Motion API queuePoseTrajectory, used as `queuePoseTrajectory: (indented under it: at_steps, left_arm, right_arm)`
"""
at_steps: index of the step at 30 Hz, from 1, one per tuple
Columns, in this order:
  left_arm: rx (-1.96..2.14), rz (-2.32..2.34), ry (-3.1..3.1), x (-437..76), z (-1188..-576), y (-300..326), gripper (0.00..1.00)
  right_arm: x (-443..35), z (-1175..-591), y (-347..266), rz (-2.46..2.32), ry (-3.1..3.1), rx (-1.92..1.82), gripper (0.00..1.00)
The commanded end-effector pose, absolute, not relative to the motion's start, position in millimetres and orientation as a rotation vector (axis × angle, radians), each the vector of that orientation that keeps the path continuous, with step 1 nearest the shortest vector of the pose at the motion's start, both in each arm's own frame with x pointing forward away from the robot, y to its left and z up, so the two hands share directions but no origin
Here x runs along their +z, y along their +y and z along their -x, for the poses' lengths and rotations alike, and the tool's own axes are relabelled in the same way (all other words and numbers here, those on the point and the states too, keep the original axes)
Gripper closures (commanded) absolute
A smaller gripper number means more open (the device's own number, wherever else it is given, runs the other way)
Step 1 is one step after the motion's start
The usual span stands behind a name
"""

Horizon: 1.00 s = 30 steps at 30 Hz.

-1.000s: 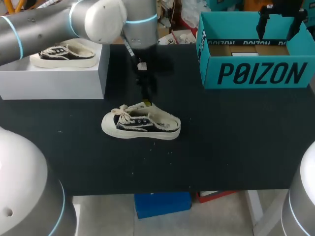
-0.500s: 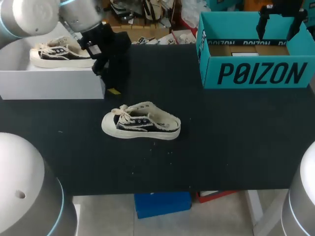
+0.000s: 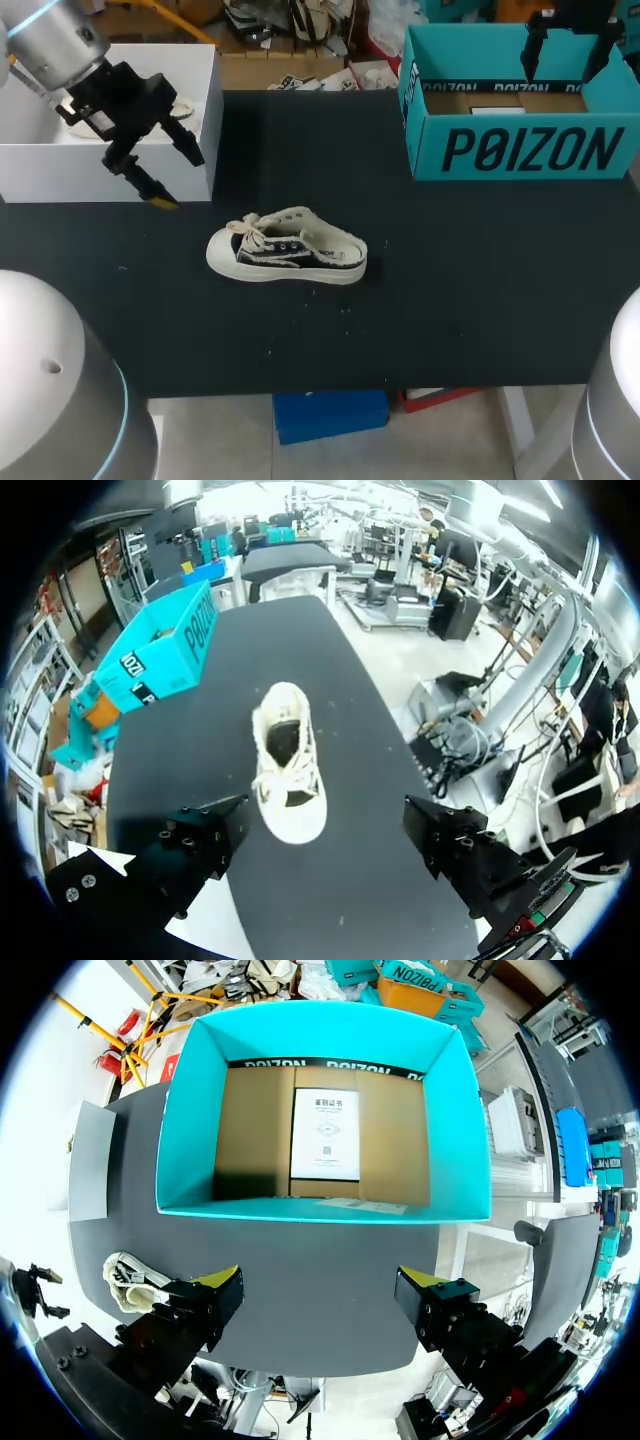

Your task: Take the shoe out of the shoebox, open the shoe tongue, remove and reinsert the insole, then place the shoe into the shoebox

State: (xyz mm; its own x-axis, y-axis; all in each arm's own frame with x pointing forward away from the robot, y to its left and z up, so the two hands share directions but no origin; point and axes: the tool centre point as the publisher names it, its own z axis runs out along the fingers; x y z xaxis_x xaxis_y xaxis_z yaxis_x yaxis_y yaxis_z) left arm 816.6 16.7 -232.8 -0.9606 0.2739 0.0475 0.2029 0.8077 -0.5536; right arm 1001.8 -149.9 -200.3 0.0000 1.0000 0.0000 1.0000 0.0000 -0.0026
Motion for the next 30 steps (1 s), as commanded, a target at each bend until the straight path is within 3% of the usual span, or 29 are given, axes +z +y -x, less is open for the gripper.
queuePoseTrajectory:
  at_steps: [1,11,16,19,30]
  left_arm:
    - [0.895,0.352,-2.952,-235,-810,18,0.00]
    - [0.895,0.352,-2.952,-235,-810,18,0.00]
    - [0.895,0.352,-2.952,-235,-810,18,0.00]
    - [0.895,0.352,-2.952,-235,-810,18,0.00]
    - [0.895,0.352,-2.952,-235,-810,18,0.00]
  right_arm:
    - [-200,-1002,-150,2.220,-2.220,0.003,0.00]
    - [-190,-1000,-144,2.135,-2.324,-0.016,0.00]
    - [-163,-977,-119,1.784,-2.688,-0.115,0.00]
    - [-145,-941,-101,1.302,-2.973,-0.116,0.00]
    - [-145,-941,-101,1.302,-2.973,-0.116,0.00]
